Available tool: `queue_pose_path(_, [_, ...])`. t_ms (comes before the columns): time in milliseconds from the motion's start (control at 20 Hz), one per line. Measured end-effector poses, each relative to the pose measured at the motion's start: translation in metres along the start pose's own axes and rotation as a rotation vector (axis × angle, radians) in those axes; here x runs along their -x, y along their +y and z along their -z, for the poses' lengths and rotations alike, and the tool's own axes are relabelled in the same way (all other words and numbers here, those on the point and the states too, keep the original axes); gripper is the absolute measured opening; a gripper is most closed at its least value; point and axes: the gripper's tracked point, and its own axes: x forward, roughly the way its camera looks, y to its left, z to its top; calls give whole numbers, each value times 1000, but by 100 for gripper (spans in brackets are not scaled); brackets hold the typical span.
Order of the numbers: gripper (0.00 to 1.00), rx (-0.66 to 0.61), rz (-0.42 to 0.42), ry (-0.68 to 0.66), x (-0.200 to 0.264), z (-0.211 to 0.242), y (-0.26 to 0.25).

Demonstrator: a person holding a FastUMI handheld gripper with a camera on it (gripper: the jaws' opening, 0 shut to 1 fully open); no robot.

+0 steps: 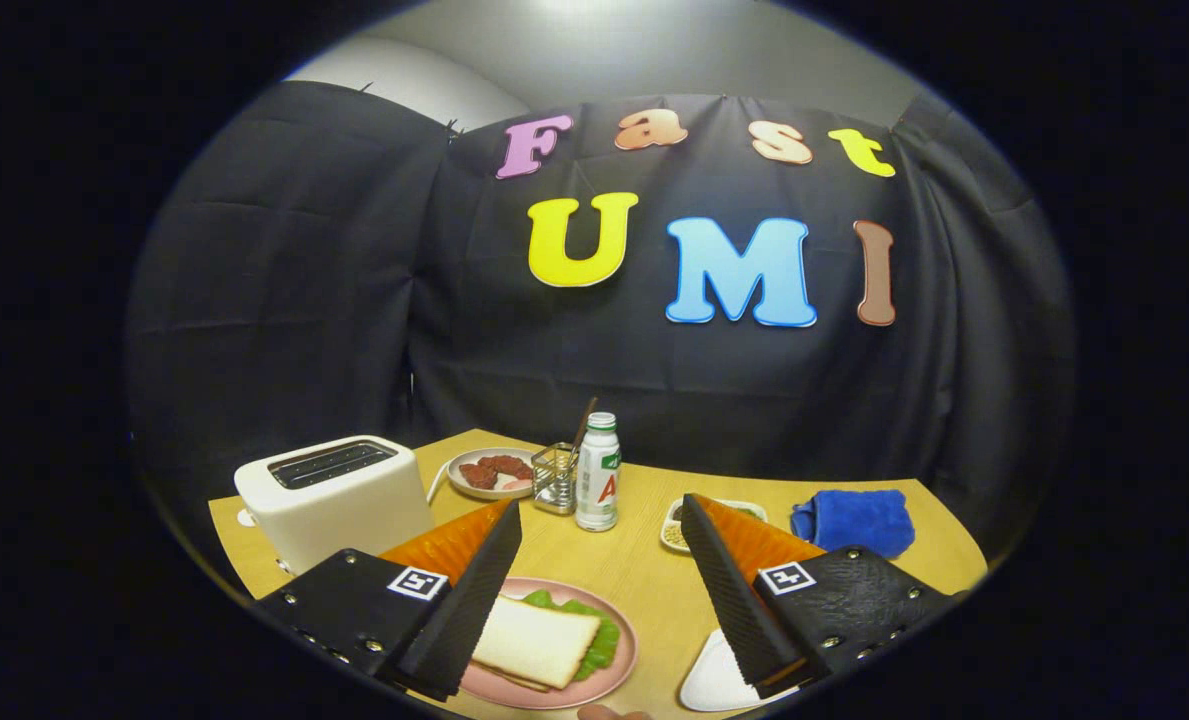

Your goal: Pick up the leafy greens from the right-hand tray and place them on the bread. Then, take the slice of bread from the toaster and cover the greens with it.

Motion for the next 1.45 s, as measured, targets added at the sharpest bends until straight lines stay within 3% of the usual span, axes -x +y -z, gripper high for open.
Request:
queue_pose_path(350, [97,-25,127,-24,44,-20,-114])
queue_pose_path(750, [97,-52,149,-69,94,-19,-221])
queue_pose_path(1000, [97,-65,224,-102,132,-11,-304])
queue_pose_path(1200, [97,-49,284,-162,155,7,-372])
queue_pose_path(1450, [97,-89,286,-204,168,59,-435])
